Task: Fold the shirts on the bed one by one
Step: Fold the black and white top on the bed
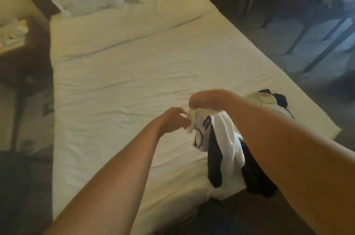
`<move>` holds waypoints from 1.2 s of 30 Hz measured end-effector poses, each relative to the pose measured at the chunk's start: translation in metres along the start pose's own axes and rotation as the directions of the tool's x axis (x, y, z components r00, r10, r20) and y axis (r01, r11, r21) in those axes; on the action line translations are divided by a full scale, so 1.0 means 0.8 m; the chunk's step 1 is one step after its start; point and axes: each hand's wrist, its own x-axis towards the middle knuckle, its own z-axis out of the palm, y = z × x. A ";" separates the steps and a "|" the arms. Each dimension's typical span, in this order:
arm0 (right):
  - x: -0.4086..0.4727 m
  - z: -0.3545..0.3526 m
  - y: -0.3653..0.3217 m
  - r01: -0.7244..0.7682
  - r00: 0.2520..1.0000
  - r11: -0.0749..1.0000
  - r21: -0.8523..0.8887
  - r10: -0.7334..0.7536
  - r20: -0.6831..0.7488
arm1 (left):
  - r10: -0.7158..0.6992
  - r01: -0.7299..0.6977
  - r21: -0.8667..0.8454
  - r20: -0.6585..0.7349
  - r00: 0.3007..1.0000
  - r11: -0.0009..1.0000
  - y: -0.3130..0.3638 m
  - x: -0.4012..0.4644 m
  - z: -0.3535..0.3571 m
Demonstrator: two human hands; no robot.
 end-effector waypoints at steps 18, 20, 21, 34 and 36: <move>-0.177 -0.014 -0.382 0.552 0.630 0.822 -0.141 -0.522 -0.576 | 0.277 -0.427 -0.013 -0.744 0.608 0.904 -0.015 -0.375 -0.301; -0.190 -0.025 -0.400 0.643 0.572 0.753 -0.143 -0.595 -0.564 | 0.335 -0.401 0.128 -0.797 0.502 0.907 0.003 -0.404 -0.318; -0.194 -0.030 -0.406 0.659 0.549 0.729 -0.188 -0.636 -0.542 | 0.367 -0.379 0.196 -0.812 0.455 0.904 0.012 -0.417 -0.326; -0.225 -0.093 -0.451 0.582 0.194 0.576 -0.574 -0.784 -0.590 | 0.604 -0.067 0.601 -0.786 0.133 0.797 0.081 -0.505 -0.400; -0.222 -0.103 -0.450 0.591 0.188 0.578 -0.562 -0.777 -0.601 | 0.611 -0.023 0.613 -0.783 0.118 0.790 0.084 -0.507 -0.406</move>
